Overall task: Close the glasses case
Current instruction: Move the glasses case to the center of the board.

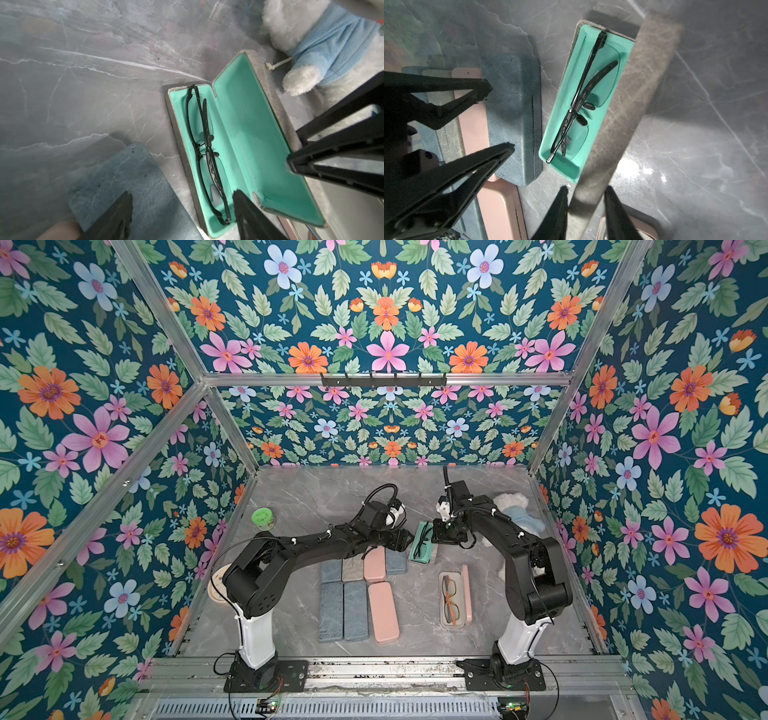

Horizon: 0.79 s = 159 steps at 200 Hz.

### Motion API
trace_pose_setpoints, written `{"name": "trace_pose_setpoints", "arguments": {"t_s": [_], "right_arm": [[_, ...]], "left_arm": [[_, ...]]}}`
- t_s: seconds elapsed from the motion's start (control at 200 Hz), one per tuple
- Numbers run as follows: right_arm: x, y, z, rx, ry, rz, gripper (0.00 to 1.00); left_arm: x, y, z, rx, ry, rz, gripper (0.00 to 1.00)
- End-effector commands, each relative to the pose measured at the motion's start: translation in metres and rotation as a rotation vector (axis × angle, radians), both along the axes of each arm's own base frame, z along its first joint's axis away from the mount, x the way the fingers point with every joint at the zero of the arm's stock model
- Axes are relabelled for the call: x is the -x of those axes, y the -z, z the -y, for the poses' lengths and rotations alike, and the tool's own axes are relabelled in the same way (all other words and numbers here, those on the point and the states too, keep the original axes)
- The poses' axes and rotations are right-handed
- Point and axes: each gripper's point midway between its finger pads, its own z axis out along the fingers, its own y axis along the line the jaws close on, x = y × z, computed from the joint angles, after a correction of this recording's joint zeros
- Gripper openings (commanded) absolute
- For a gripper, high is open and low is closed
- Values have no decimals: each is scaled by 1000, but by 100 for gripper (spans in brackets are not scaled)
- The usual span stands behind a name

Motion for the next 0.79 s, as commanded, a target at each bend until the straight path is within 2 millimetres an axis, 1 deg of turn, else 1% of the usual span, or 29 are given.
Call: {"name": "trace_pose_setpoints", "arguments": {"t_s": [0.0,0.29,0.525,0.58,0.79], "right_arm": [[6,-5,-2,-2,-32,-3,32],[14,-13,-3,13,-61,1,32],[18,-15,-1,34,-66,-6,32],[16,-15,0,39,-62,-4,34],[9,-19,8,79,-13,9,47]], "left_arm": [[-4,-6,-1,6,-8,21,78],[-4,-5,-2,5,-13,20,78],[-5,-6,-2,8,-14,19,77],[-4,-6,-2,8,-13,19,77],[-4,-7,-2,10,-13,20,77]]}}
